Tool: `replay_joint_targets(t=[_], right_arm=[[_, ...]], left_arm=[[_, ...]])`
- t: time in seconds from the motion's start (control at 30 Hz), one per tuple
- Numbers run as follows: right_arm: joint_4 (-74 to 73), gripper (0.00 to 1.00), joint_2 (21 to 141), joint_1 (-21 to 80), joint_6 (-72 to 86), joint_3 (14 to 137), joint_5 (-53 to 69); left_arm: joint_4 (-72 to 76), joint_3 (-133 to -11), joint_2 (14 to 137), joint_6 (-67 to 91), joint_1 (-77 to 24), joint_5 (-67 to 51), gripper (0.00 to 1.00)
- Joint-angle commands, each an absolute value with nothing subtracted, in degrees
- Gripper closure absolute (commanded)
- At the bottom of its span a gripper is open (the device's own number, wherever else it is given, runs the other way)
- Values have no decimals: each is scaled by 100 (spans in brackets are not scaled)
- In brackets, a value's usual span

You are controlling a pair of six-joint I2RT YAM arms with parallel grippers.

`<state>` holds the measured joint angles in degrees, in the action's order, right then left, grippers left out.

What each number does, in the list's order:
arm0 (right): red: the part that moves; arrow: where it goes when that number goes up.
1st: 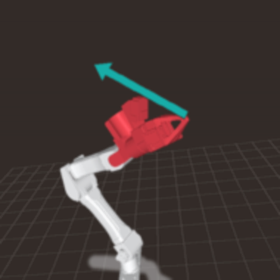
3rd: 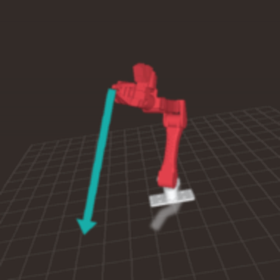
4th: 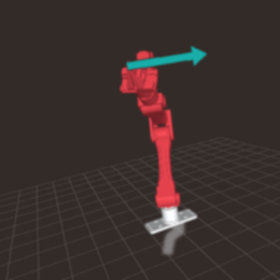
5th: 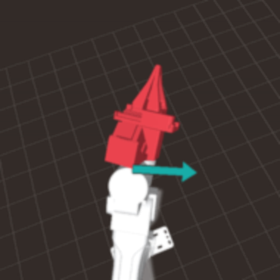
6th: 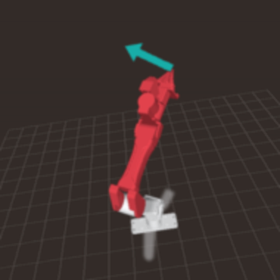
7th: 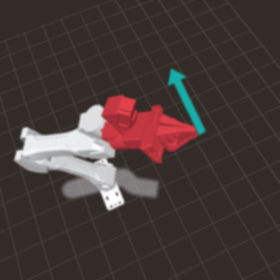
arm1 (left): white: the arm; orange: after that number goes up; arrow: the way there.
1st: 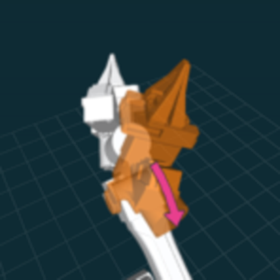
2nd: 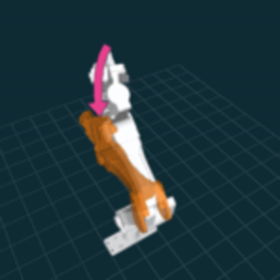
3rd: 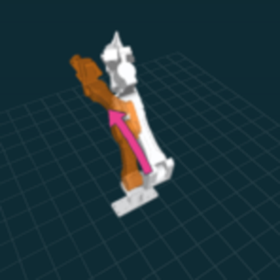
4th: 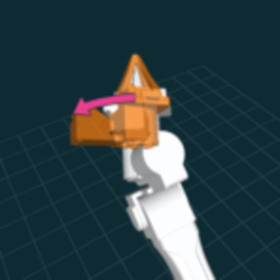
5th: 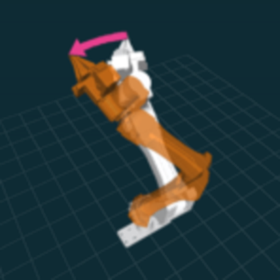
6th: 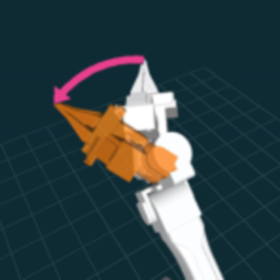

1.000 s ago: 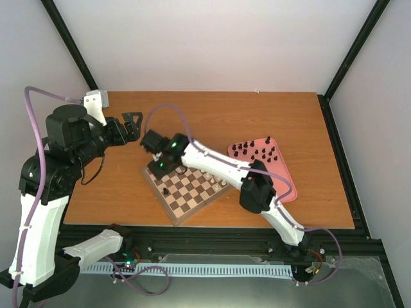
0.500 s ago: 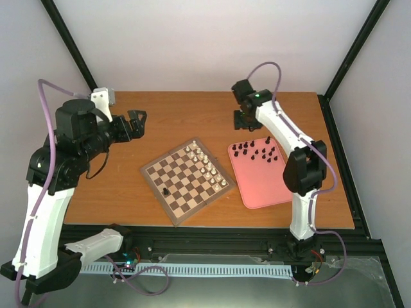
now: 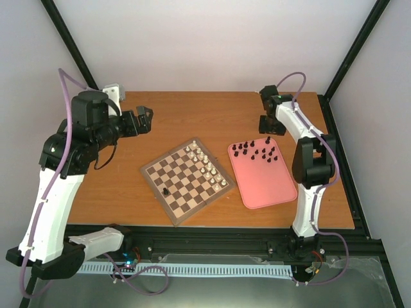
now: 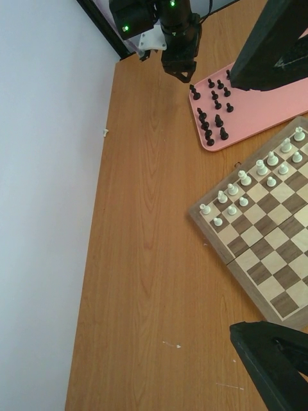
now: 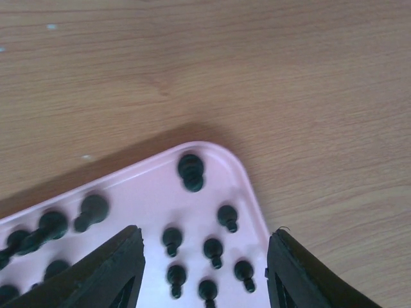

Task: Set up the chess pieces on the board
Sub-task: Pick up the chess piece from the storage box.

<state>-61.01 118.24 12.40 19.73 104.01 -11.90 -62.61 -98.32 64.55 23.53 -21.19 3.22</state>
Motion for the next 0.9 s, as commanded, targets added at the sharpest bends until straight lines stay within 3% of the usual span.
replay_joint_targets(t=[0.0,0.87], right_arm=[[-5875,47,11957,1025,1829,10262,-1106],[-5478,53,11819,1354,1153,9928,-215]], left_arm=[[-6226,-10017,6528,2249,-2101,398,0],[-5884,-9537,6907,2509,-2101,557,0]])
